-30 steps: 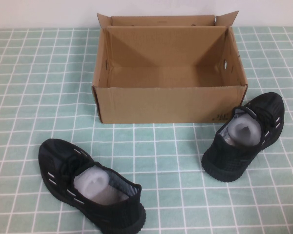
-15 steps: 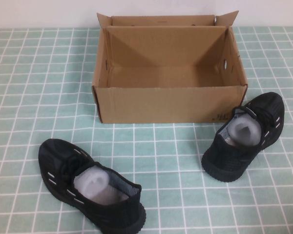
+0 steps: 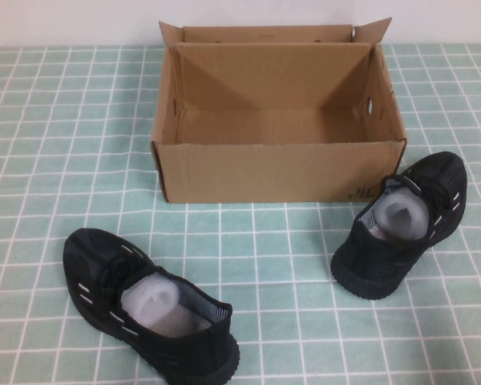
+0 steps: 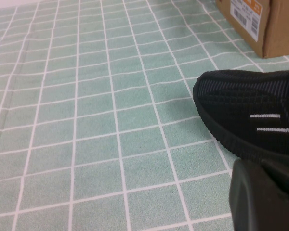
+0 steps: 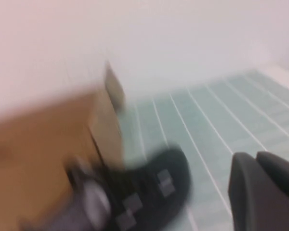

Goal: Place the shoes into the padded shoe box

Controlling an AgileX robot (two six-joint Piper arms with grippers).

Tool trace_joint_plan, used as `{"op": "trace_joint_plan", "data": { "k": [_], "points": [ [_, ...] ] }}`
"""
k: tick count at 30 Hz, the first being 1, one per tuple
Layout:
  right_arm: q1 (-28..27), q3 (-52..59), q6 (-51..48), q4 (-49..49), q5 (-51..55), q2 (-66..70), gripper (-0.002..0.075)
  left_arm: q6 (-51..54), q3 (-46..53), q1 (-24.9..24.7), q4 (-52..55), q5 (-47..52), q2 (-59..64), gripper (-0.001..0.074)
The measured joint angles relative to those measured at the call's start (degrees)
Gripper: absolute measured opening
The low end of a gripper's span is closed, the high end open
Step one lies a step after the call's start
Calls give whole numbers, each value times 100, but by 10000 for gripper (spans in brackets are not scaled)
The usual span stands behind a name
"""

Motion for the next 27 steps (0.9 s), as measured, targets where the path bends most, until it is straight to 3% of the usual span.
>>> {"op": "trace_joint_plan", "data": {
  "k": [5, 12, 18, 27],
  "points": [
    [0, 0, 0, 933, -714, 0, -8, 0, 0, 0, 0, 0, 0, -5],
    [0, -12, 10, 1644, -569, 0, -8, 0, 0, 0, 0, 0, 0, -5],
    [0, -1199, 18, 1533, 1171, 682, -7, 0, 0, 0, 0, 0, 0, -5],
    [0, -3735, 1, 93, 4503, 3799, -7, 0, 0, 0, 0, 0, 0, -5]
  ]
}}
